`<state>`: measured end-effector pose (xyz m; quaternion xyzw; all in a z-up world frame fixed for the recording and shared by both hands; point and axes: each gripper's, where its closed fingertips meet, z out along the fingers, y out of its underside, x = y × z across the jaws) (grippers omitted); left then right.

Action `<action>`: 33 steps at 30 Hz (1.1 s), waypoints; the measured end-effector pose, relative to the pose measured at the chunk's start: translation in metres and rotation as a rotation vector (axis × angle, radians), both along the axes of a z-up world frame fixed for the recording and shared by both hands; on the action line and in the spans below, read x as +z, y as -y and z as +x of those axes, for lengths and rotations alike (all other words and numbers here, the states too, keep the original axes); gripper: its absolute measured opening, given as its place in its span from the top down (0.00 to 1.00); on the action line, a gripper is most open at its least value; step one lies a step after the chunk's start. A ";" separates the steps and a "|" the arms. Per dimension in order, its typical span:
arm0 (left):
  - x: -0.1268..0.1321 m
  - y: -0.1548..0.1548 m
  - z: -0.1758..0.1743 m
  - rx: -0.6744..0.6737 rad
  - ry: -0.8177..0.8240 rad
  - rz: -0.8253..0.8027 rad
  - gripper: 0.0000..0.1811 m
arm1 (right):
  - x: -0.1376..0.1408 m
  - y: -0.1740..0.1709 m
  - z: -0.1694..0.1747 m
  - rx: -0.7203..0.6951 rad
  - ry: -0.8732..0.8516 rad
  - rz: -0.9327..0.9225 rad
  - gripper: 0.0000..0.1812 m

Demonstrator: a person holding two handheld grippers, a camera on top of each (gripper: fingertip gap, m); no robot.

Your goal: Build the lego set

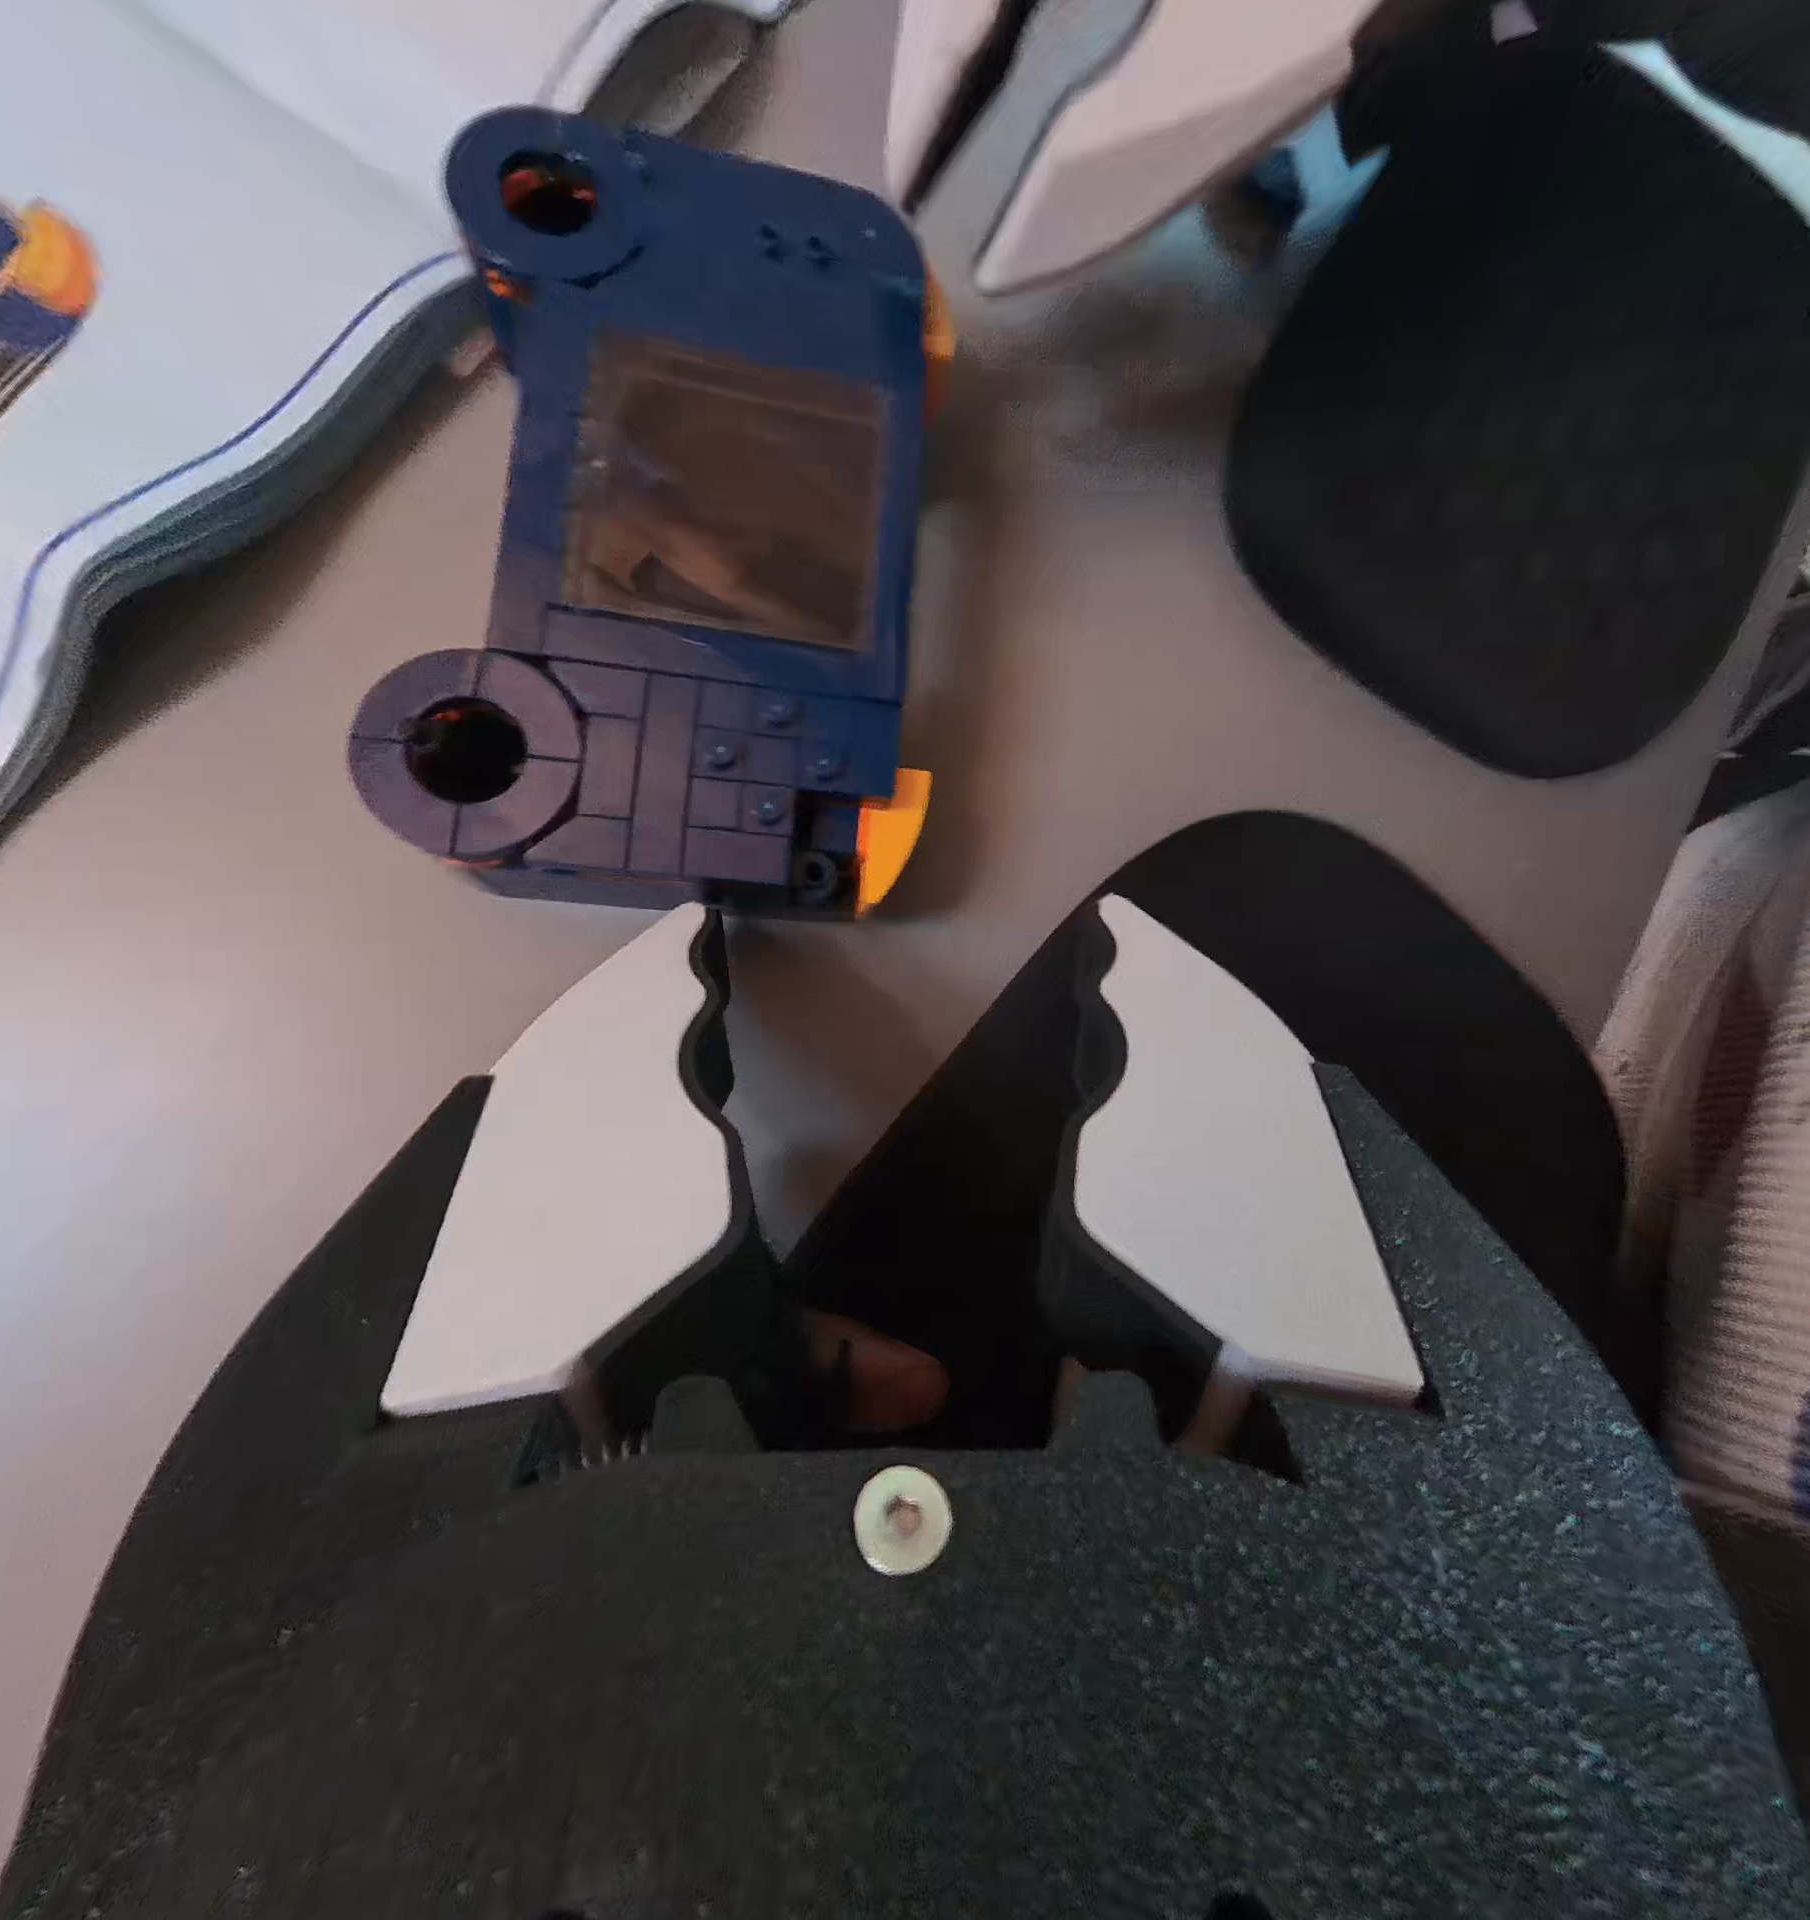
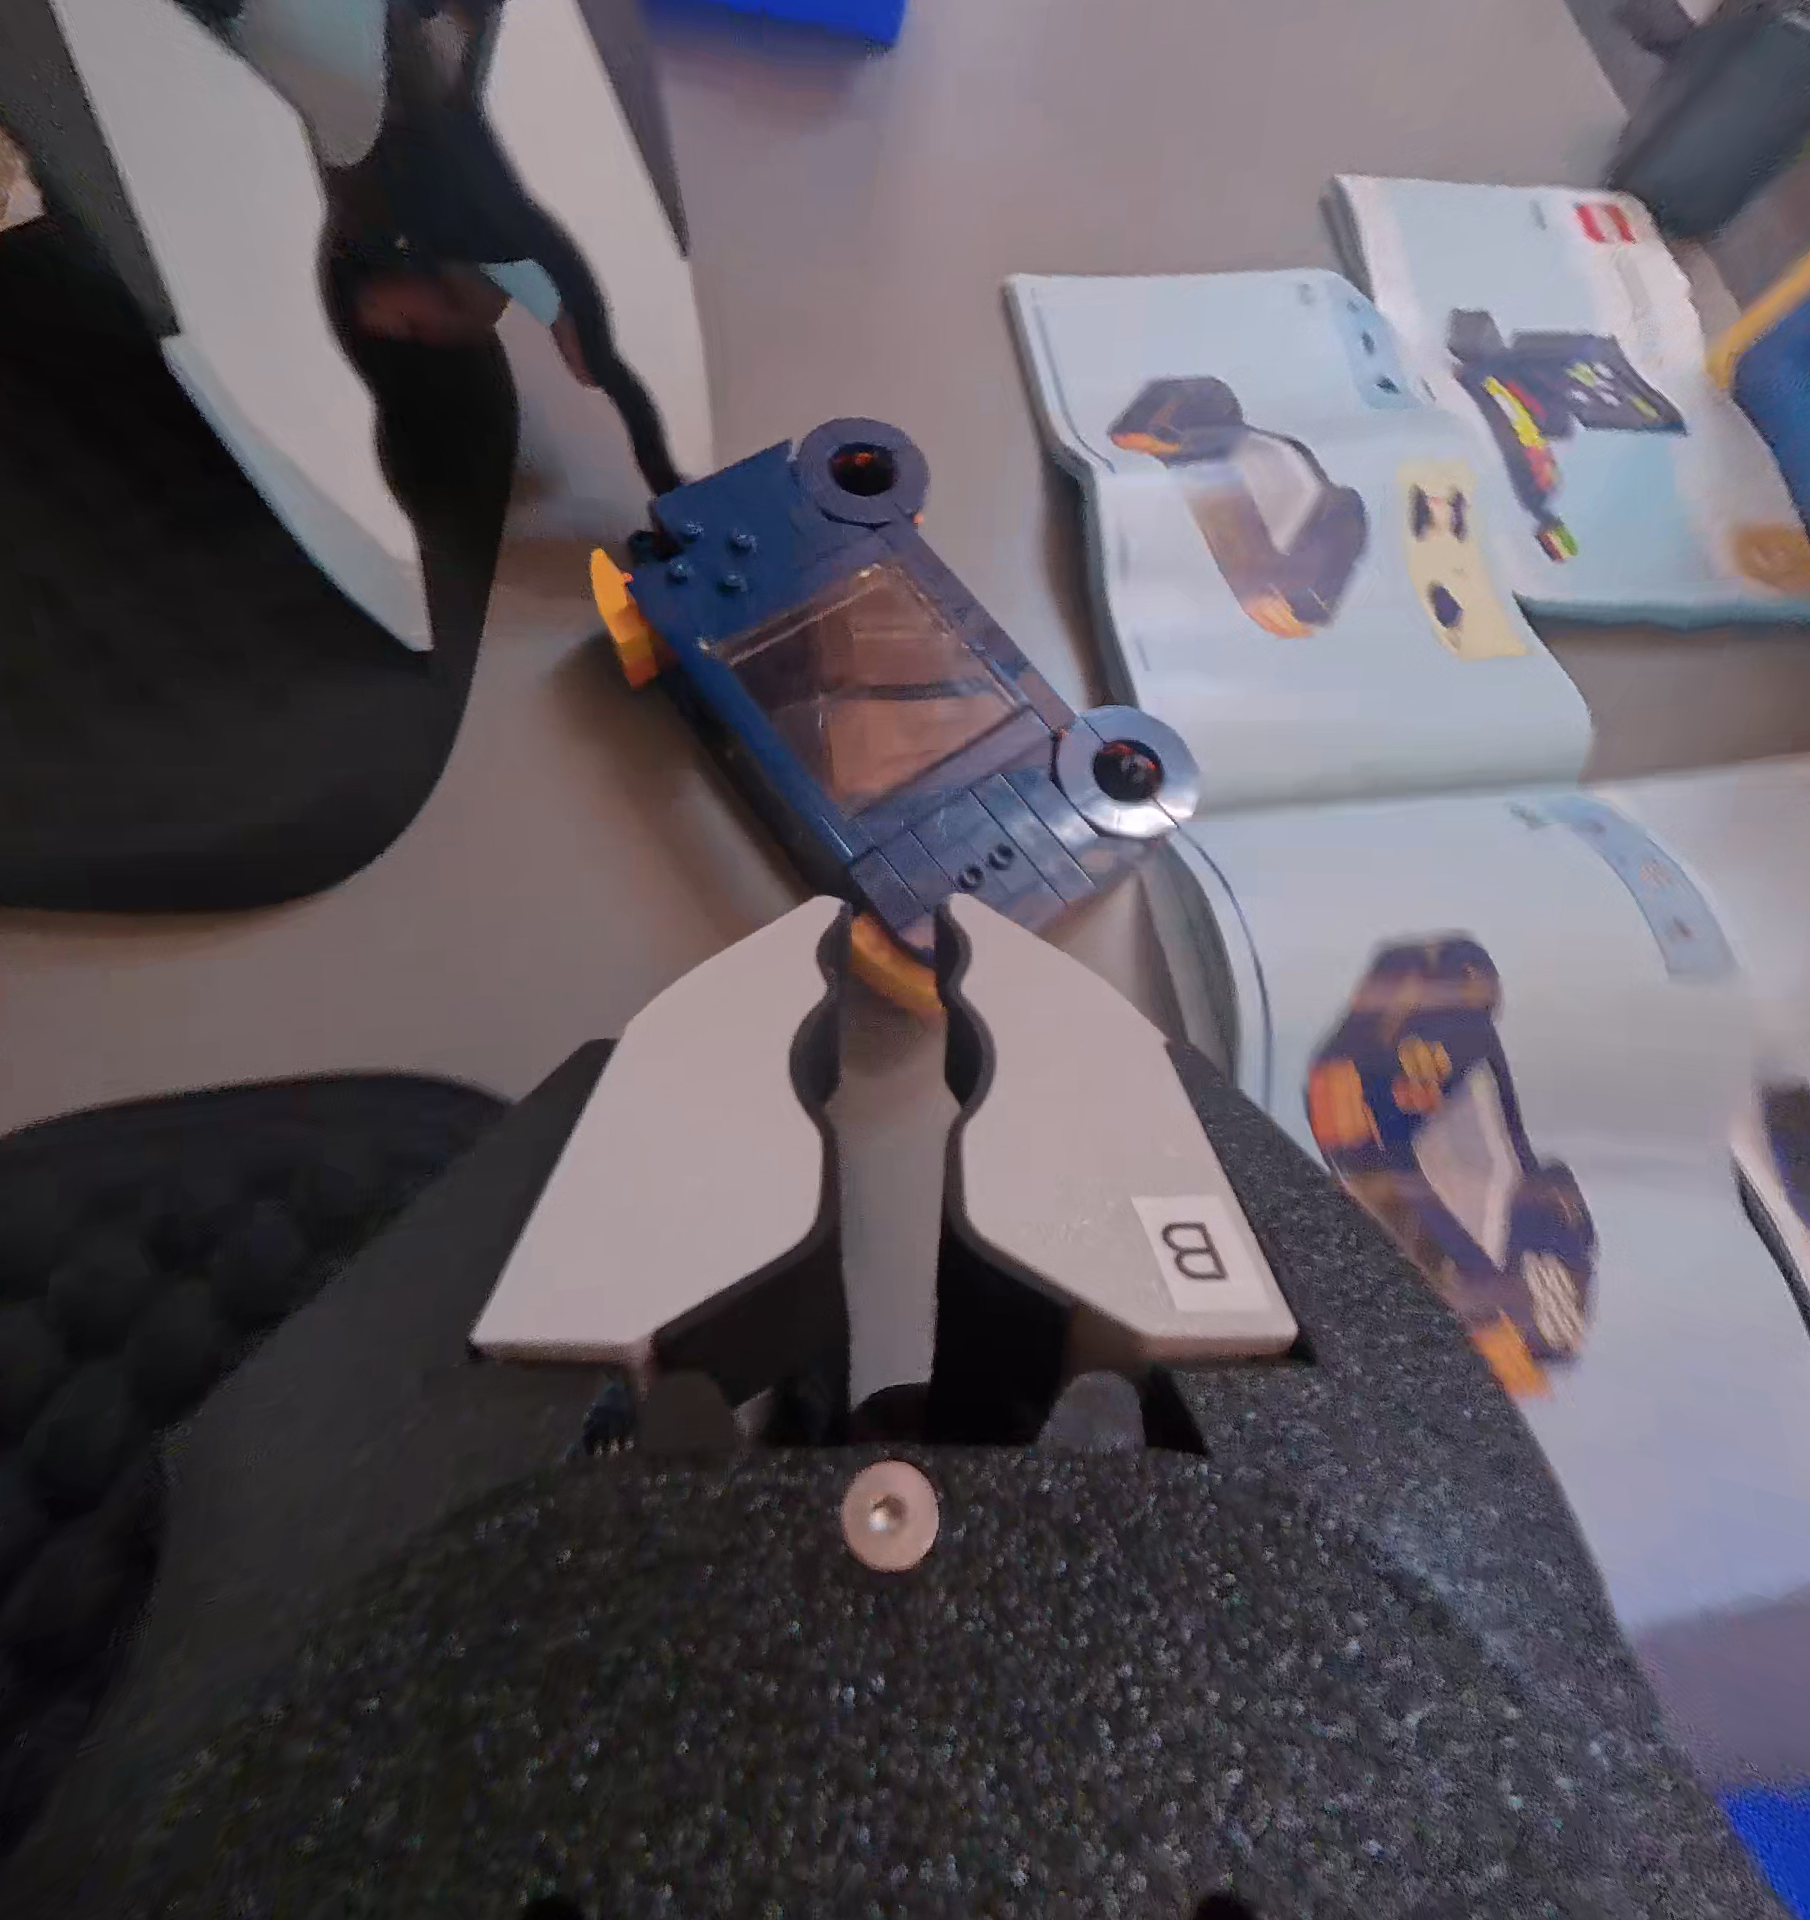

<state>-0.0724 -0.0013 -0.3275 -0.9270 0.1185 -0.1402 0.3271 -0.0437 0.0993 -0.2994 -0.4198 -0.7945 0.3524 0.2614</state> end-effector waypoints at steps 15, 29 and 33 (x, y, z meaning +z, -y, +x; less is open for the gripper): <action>0.001 -0.025 0.062 -0.223 0.033 -0.010 0.66 | -0.030 -0.047 0.114 -0.171 0.450 -0.055 0.87; 0.012 -0.027 0.055 -0.187 0.041 0.074 0.67 | -0.040 -0.036 0.104 -0.691 0.482 -0.031 0.92; 0.016 -0.026 0.055 -0.206 0.035 0.120 0.67 | -0.039 -0.033 0.092 -0.279 0.388 0.197 0.92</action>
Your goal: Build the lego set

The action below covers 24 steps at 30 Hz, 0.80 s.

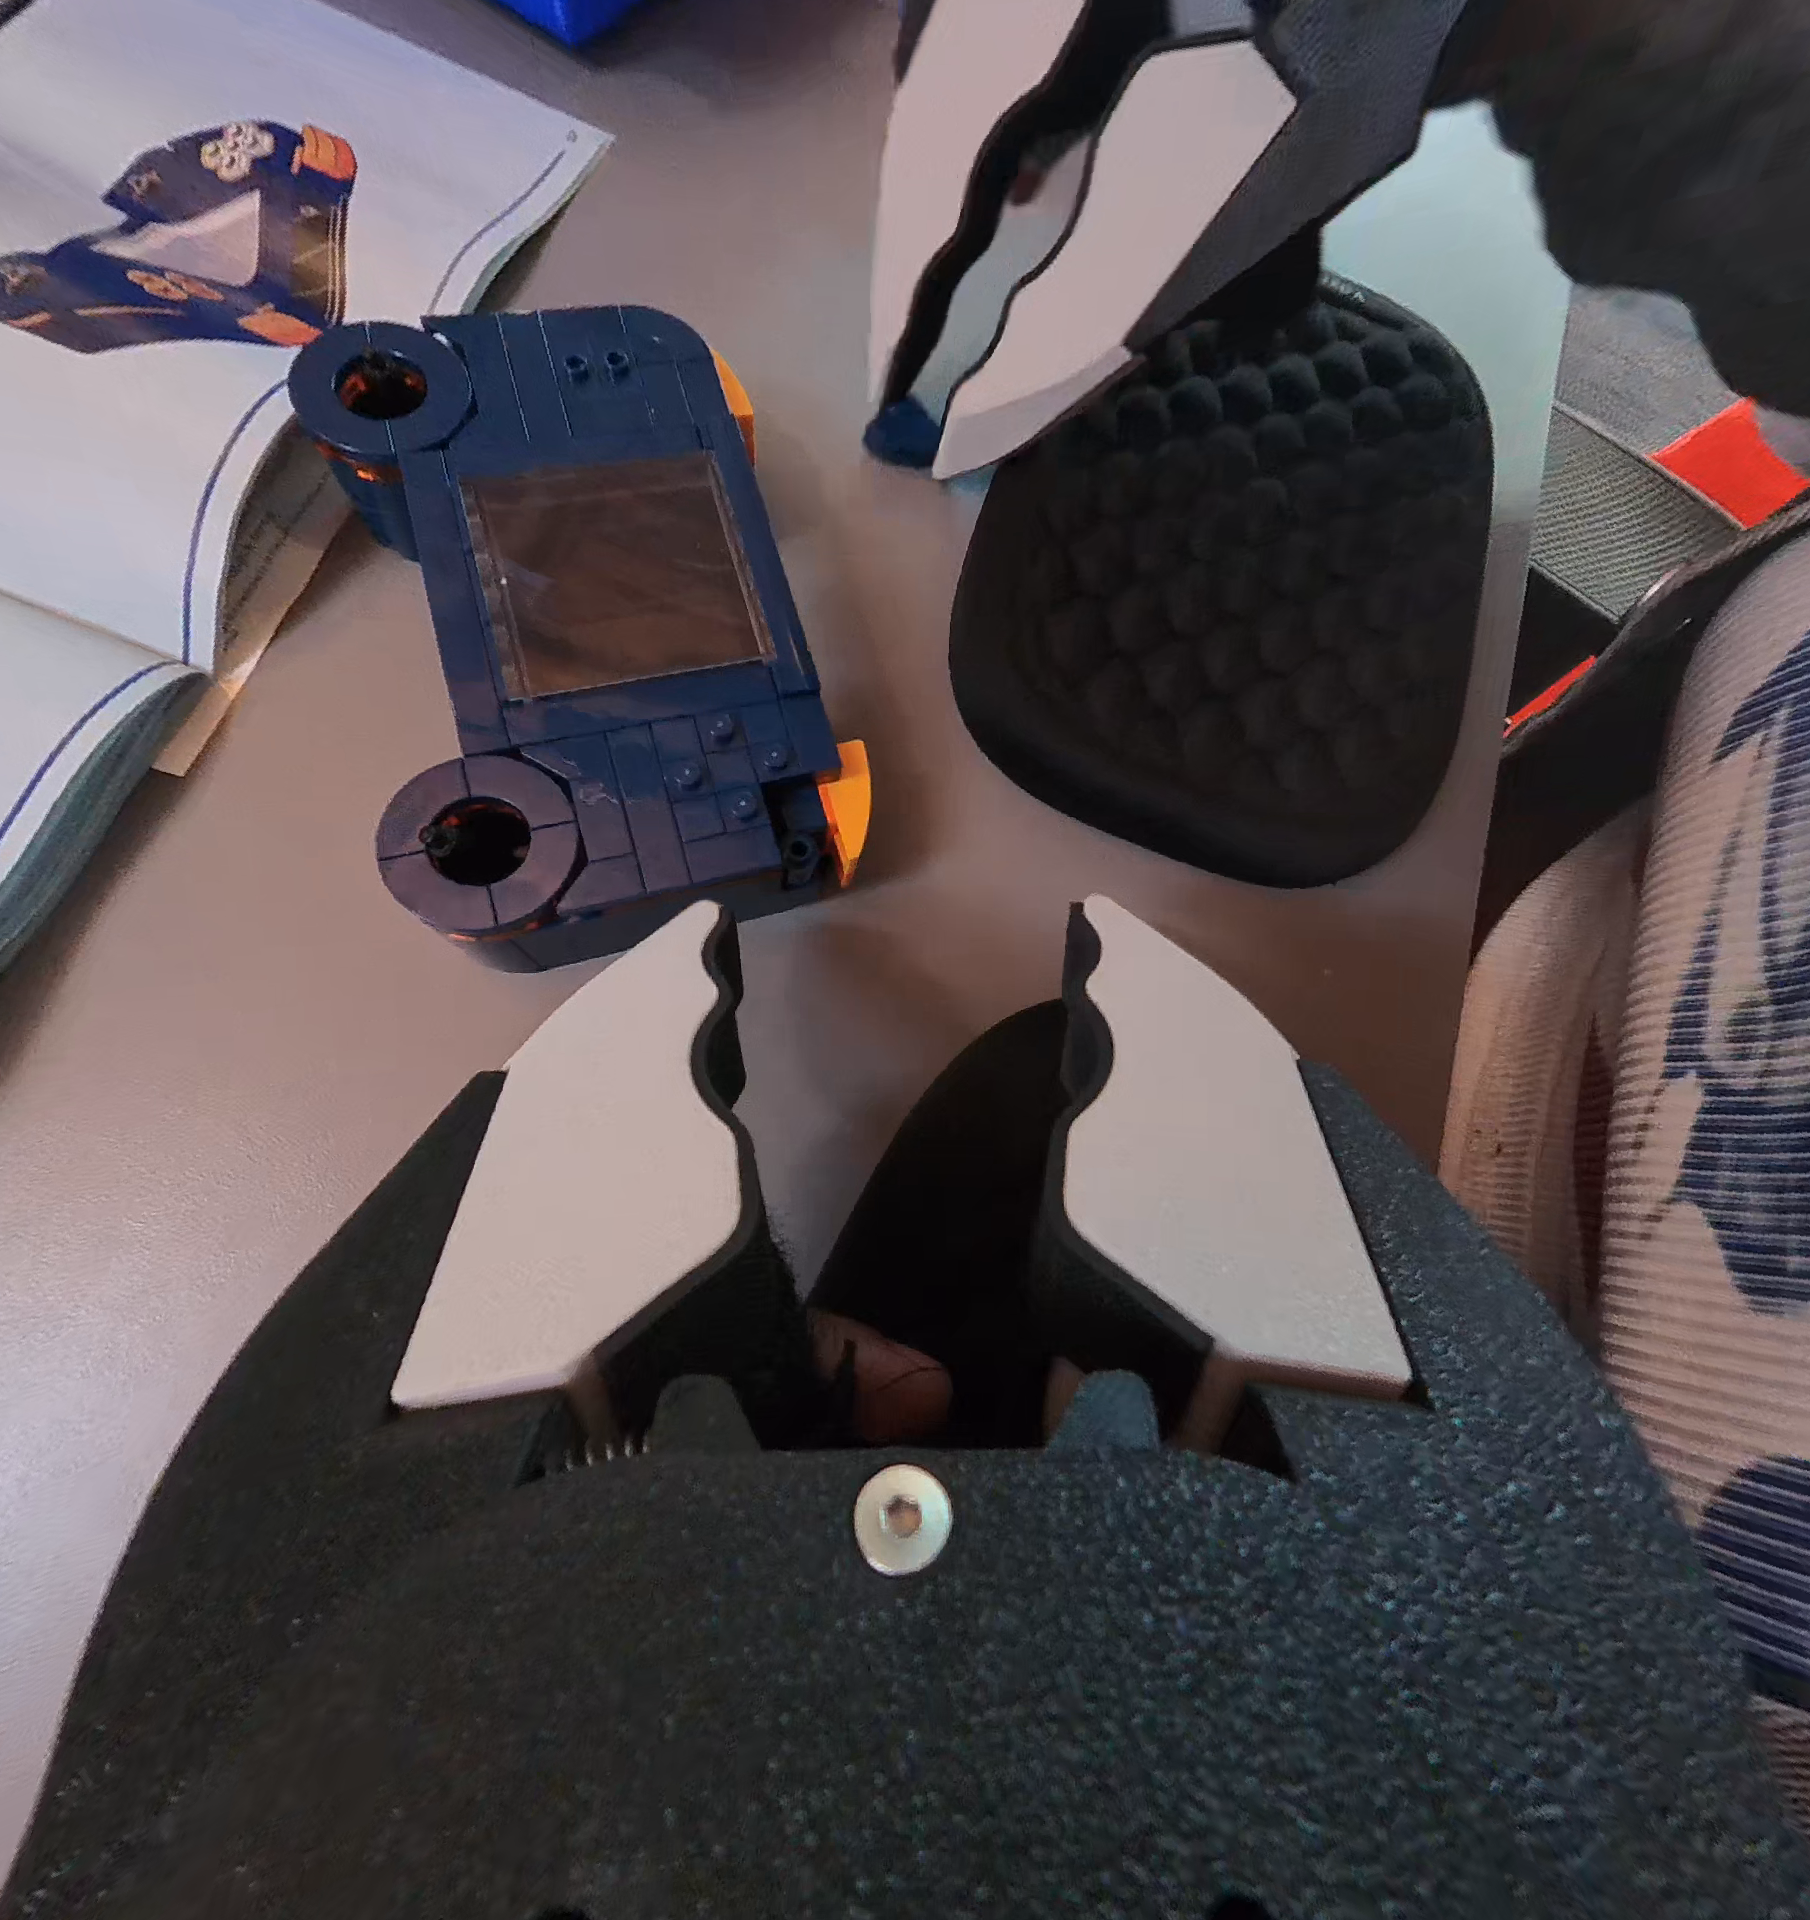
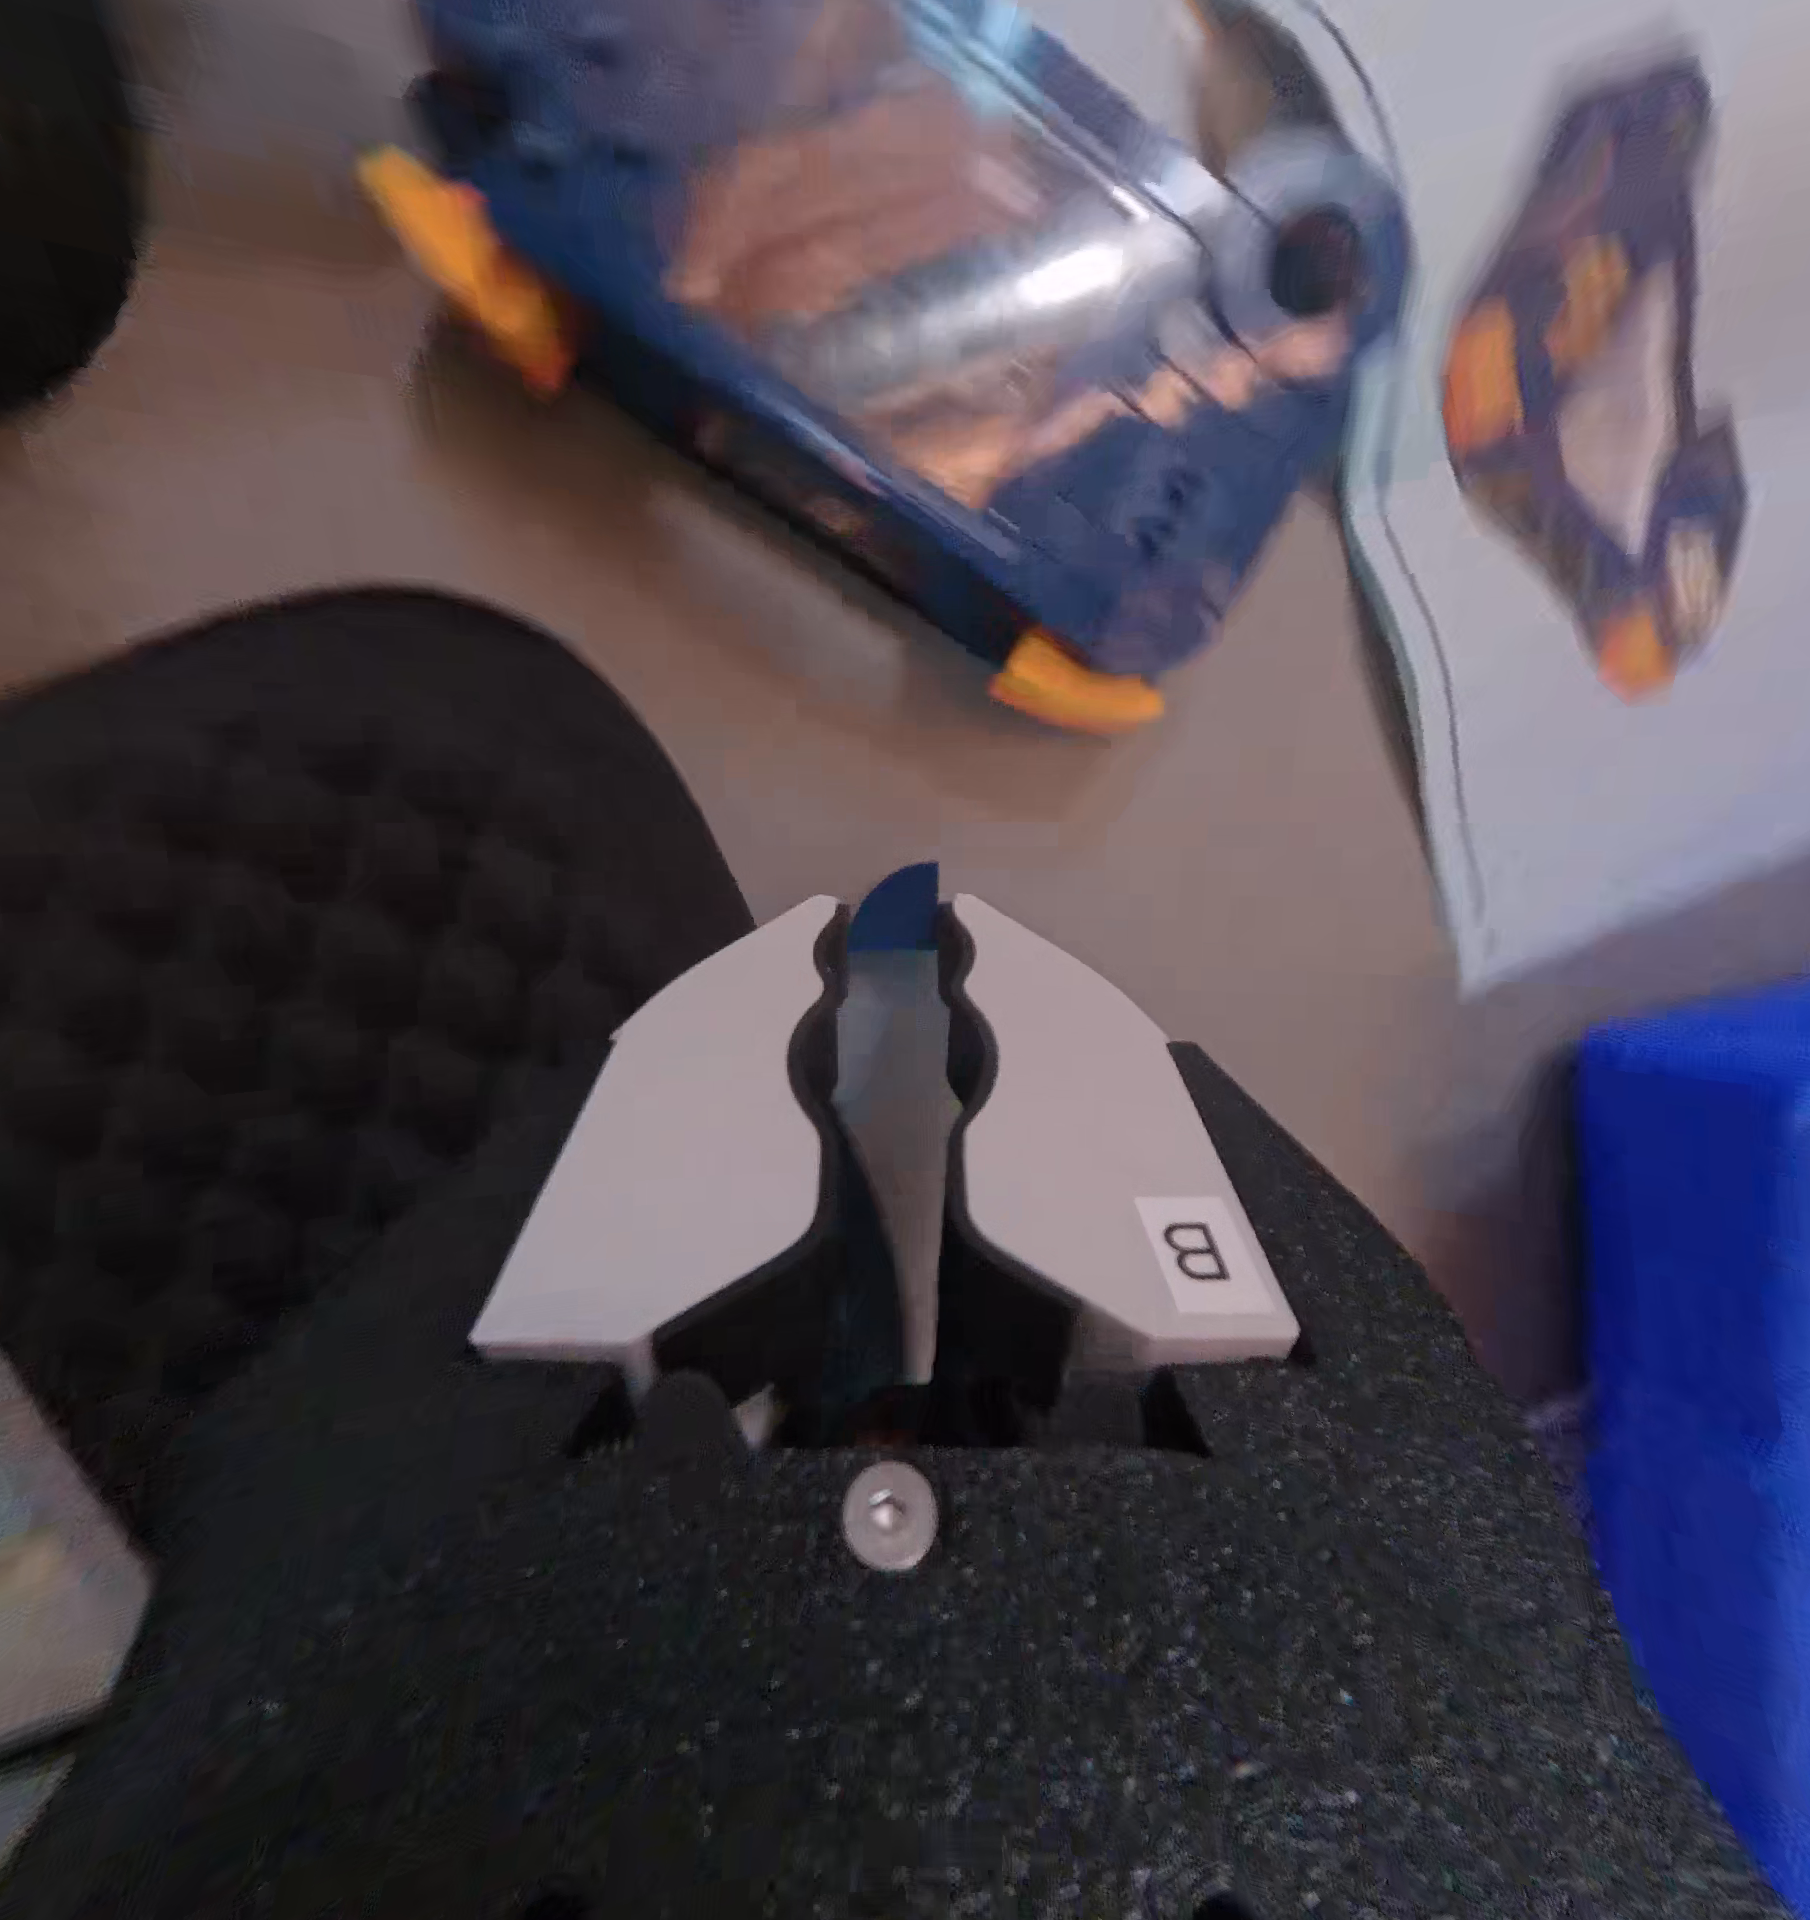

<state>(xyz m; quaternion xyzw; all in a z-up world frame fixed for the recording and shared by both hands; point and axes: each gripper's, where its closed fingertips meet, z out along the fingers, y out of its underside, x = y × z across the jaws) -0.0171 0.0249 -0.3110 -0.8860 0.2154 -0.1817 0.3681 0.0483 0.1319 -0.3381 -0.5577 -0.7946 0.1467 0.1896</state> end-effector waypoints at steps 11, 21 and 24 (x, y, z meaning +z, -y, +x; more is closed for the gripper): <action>0.003 0.003 -0.011 0.049 0.003 0.055 0.67 | 0.017 -0.006 -0.011 0.171 -0.047 -0.114 0.81; 0.004 -0.001 -0.013 0.061 0.020 0.061 0.68 | 0.000 0.004 -0.005 -0.268 -0.121 -0.201 0.89; 0.004 -0.001 -0.013 0.062 0.017 0.066 0.68 | -0.001 -0.001 -0.009 -0.240 -0.144 -0.146 0.94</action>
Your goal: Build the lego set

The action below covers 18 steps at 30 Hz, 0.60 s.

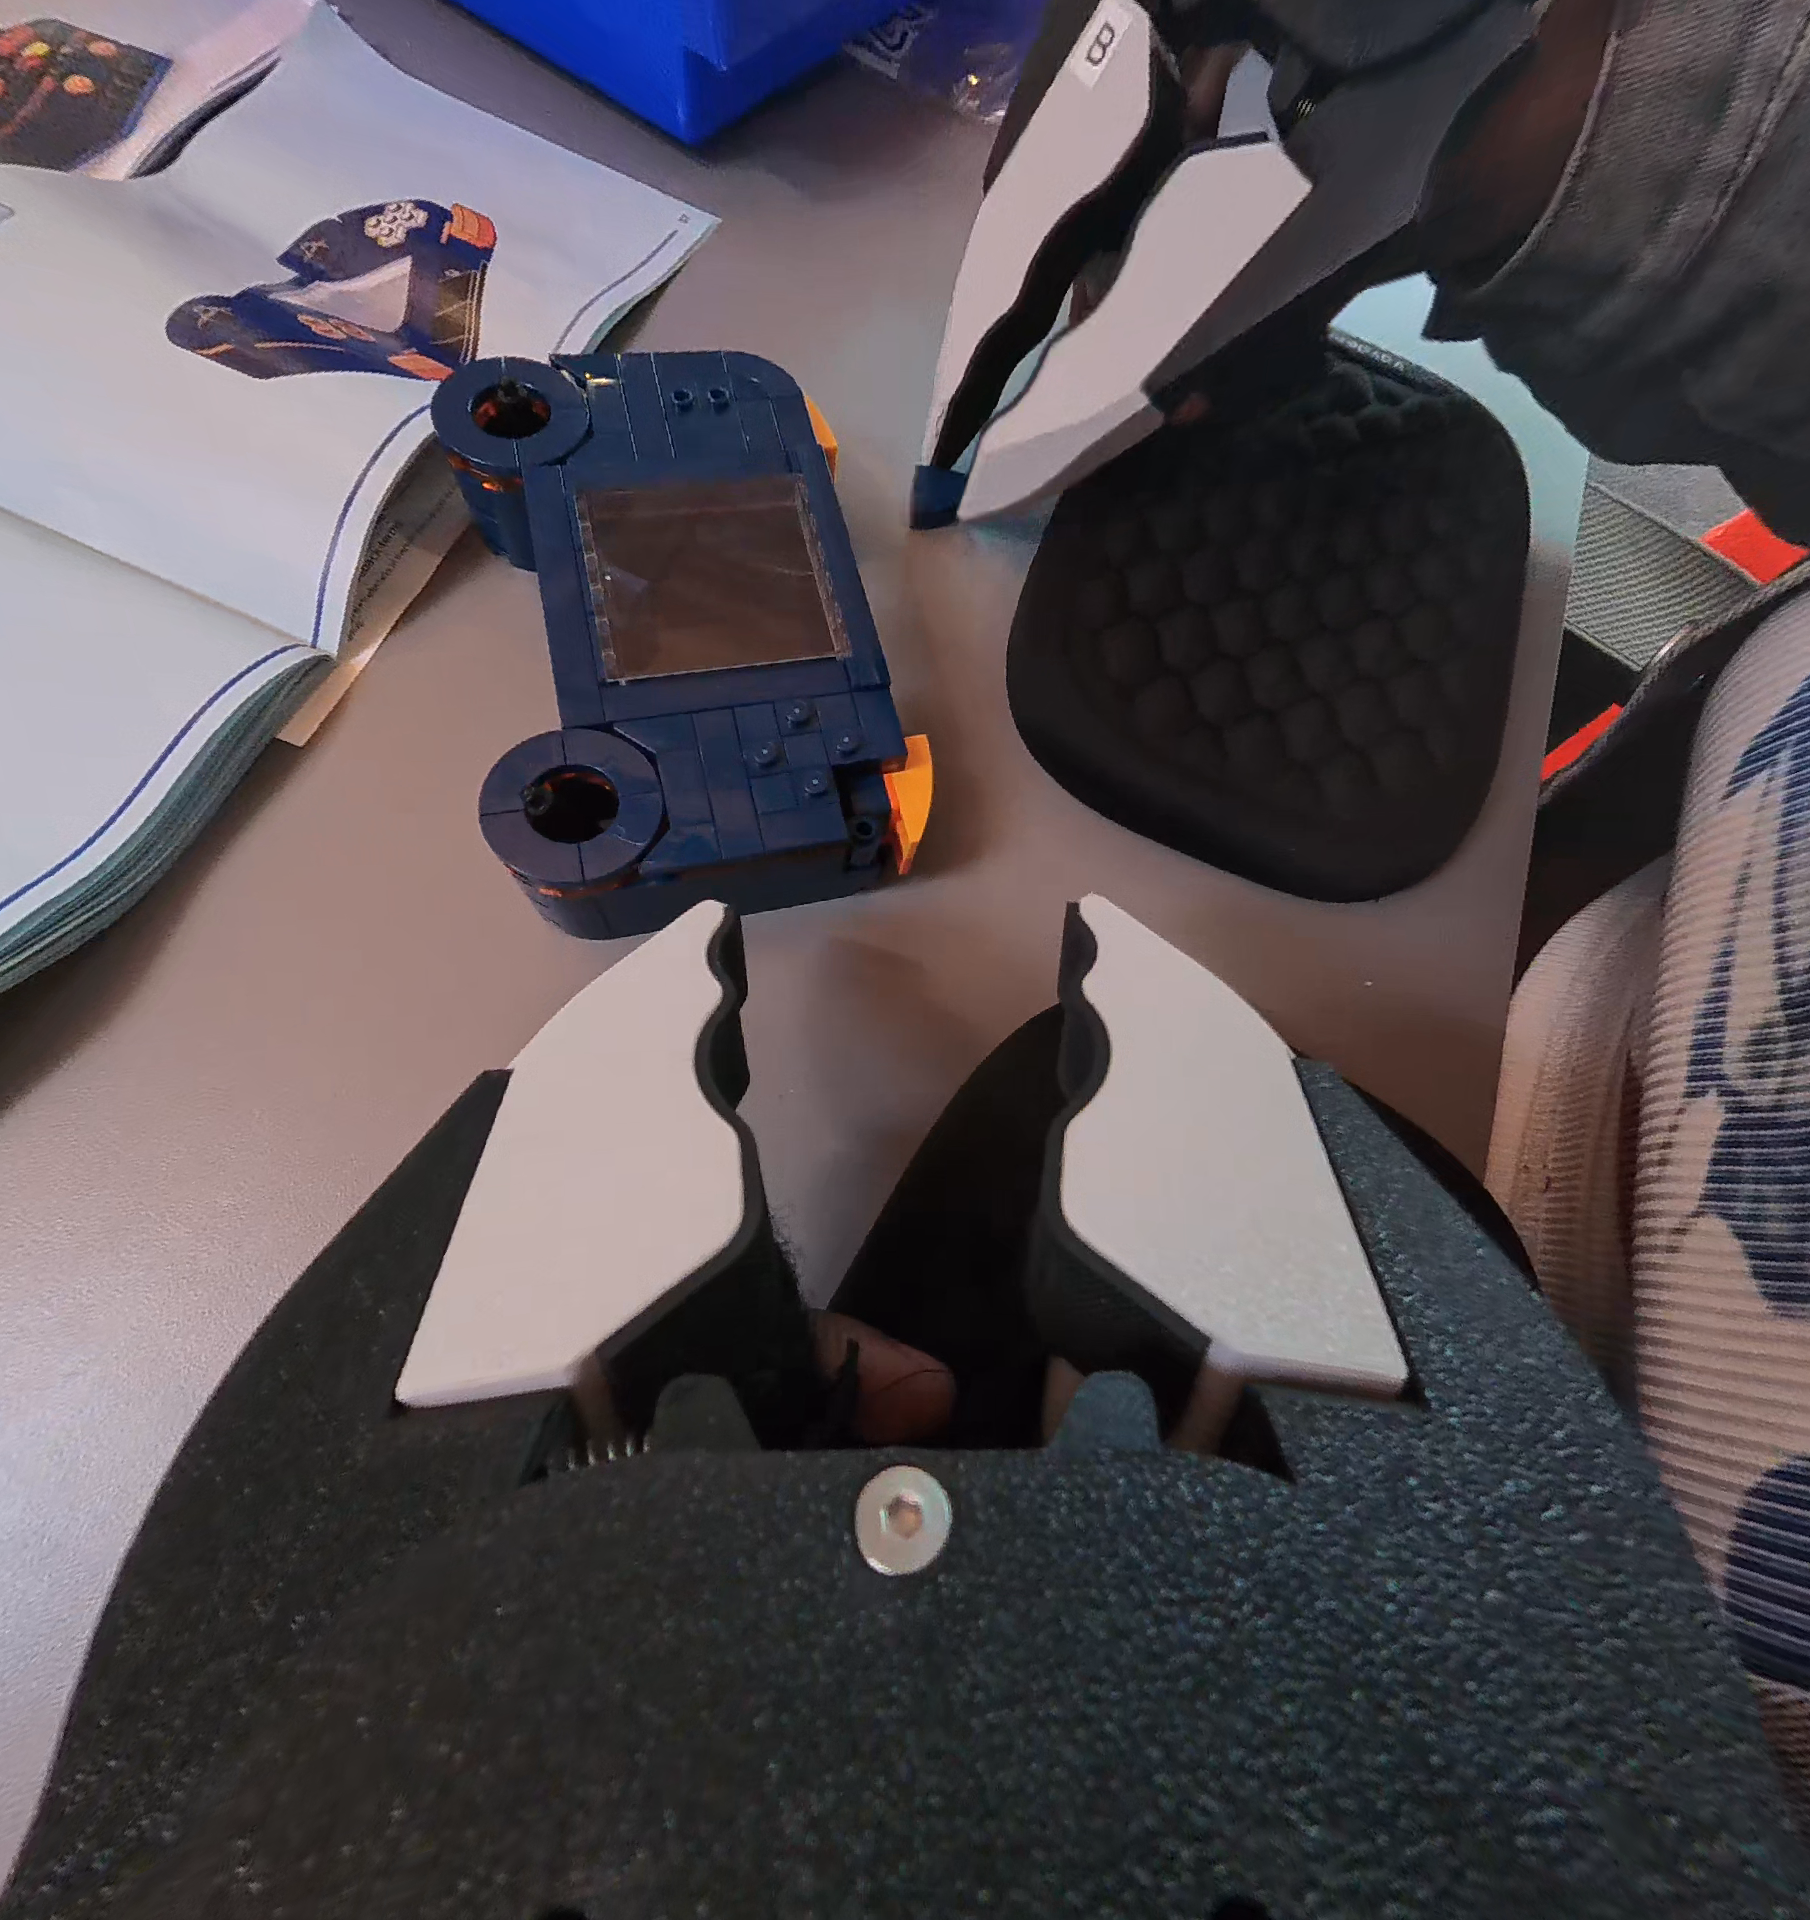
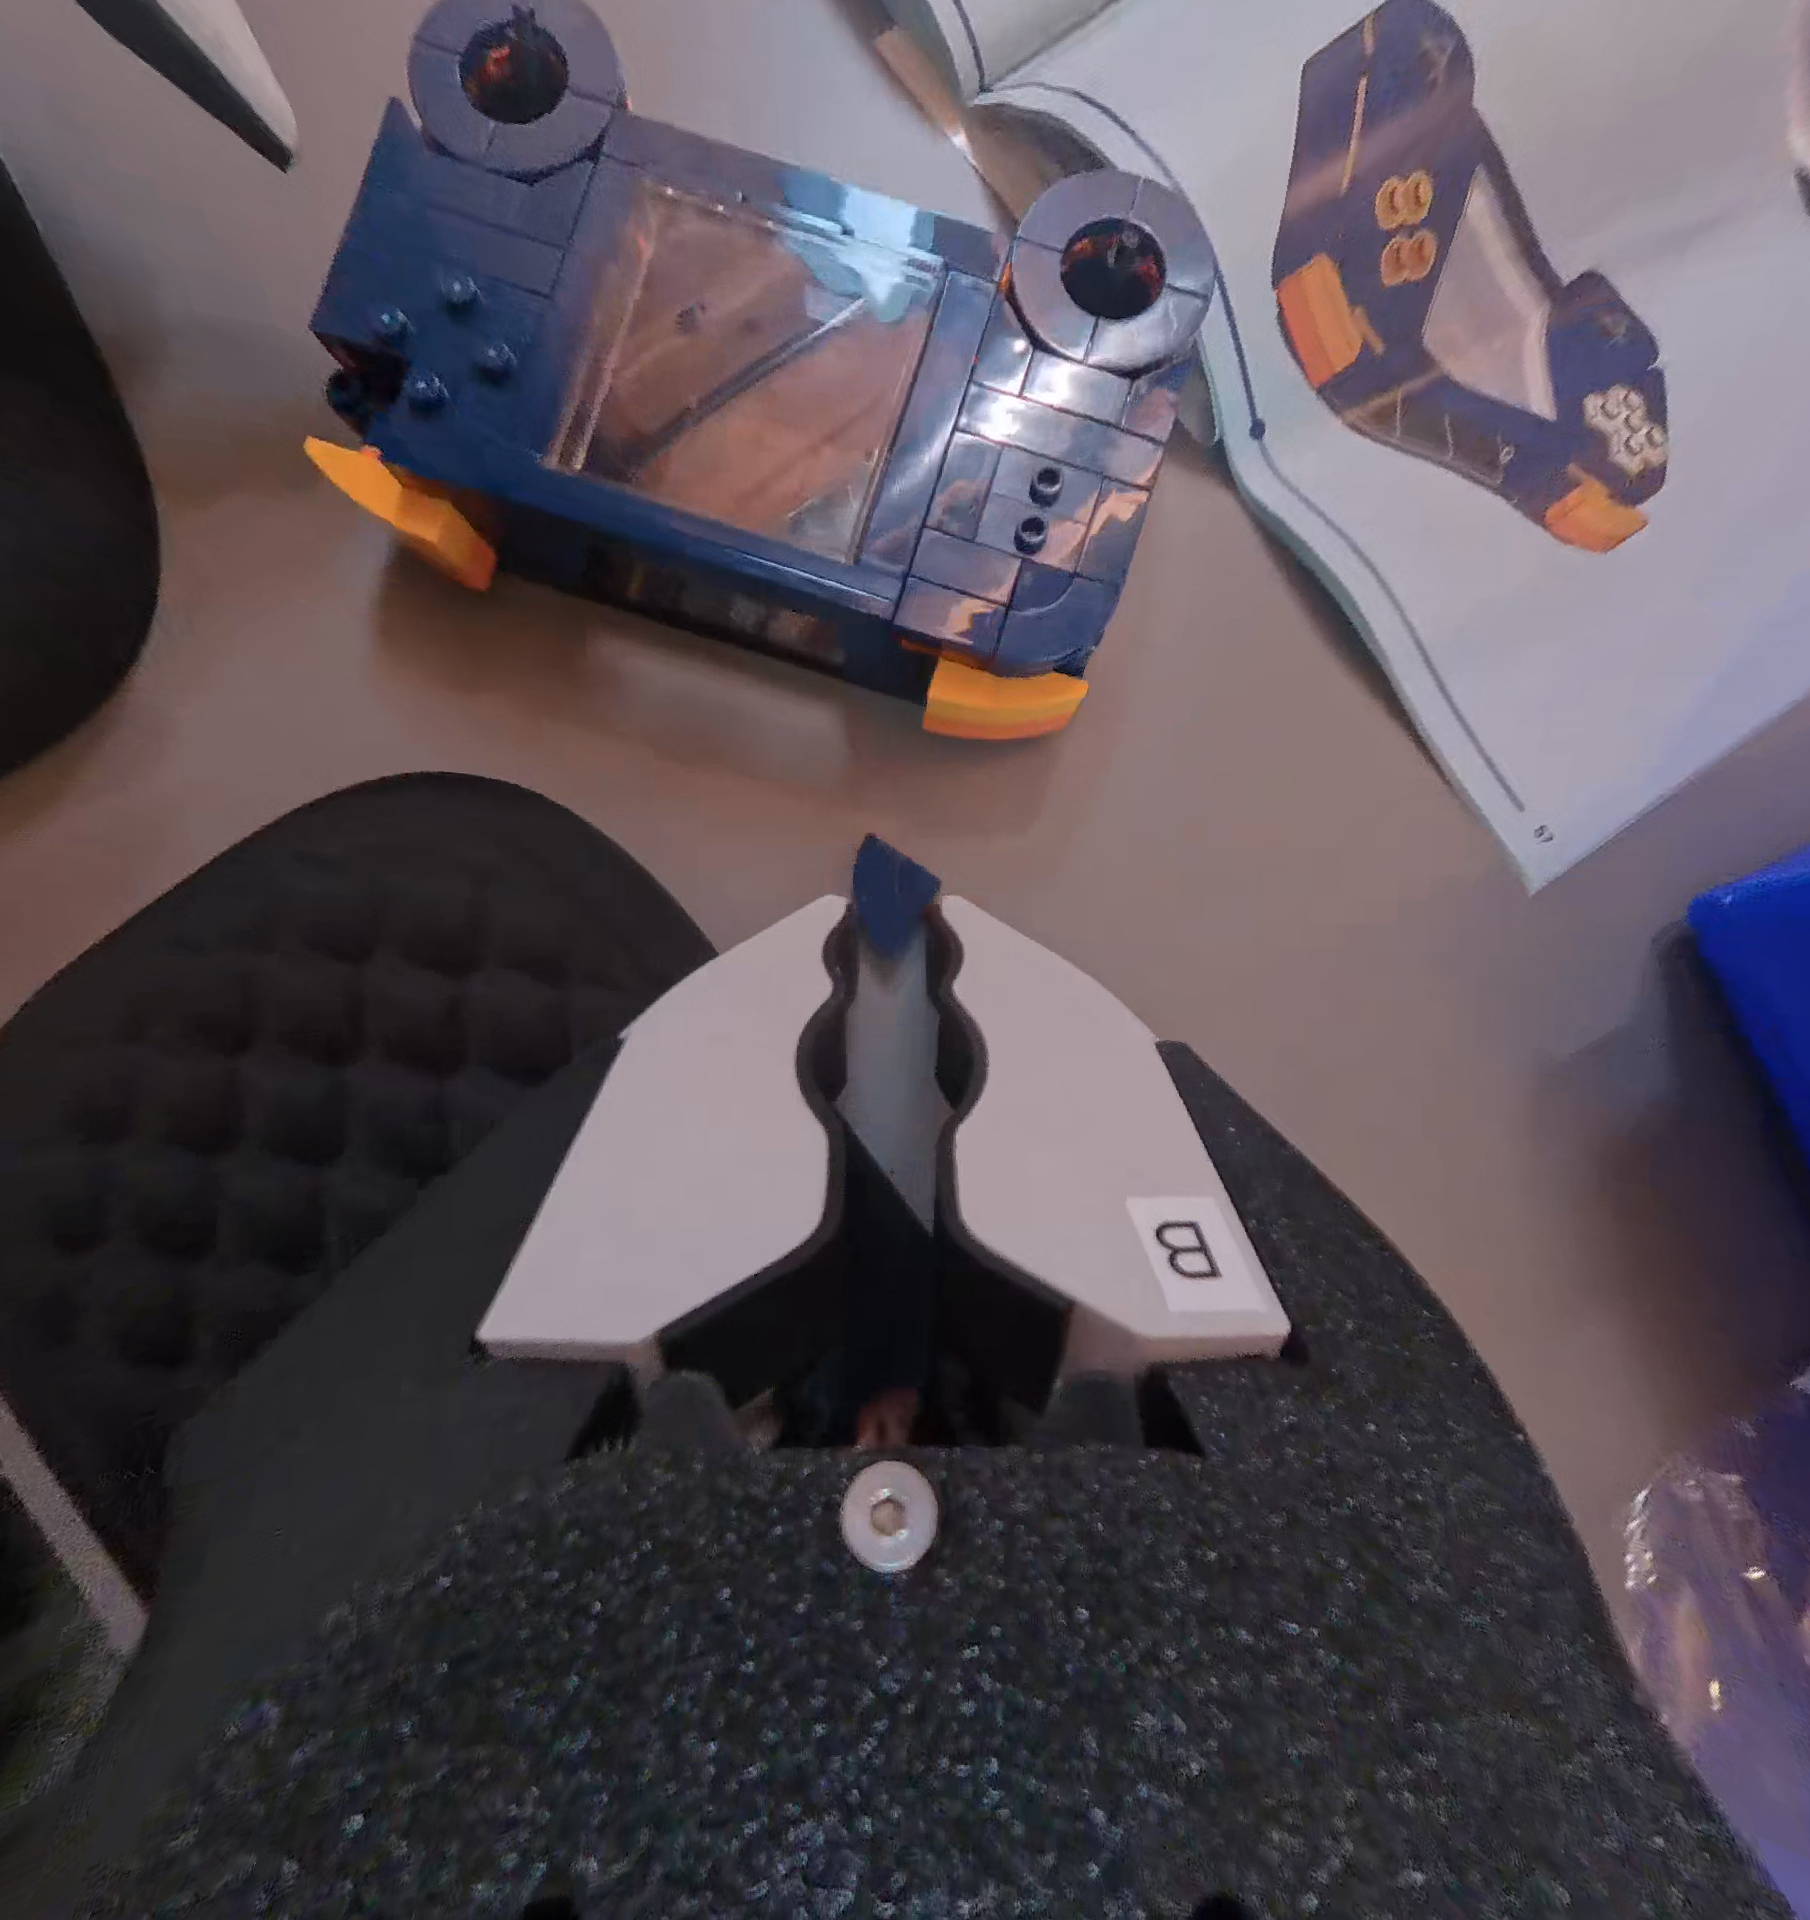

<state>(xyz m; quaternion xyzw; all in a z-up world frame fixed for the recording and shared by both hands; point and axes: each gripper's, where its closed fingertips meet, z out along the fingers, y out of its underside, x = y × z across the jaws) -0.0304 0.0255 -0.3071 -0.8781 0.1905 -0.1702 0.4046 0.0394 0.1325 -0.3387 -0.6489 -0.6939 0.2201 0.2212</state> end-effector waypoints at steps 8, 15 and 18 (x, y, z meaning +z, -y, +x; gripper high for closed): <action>-0.001 0.000 0.000 0.000 -0.010 0.003 0.68 | 0.003 0.004 0.000 0.146 -0.051 -0.012 0.94; 0.001 -0.001 -0.001 0.008 -0.006 0.017 0.68 | 0.024 0.010 -0.010 0.202 -0.123 0.008 0.94; 0.001 -0.001 -0.002 0.013 -0.003 0.021 0.68 | 0.030 0.019 -0.015 0.240 -0.139 0.013 0.94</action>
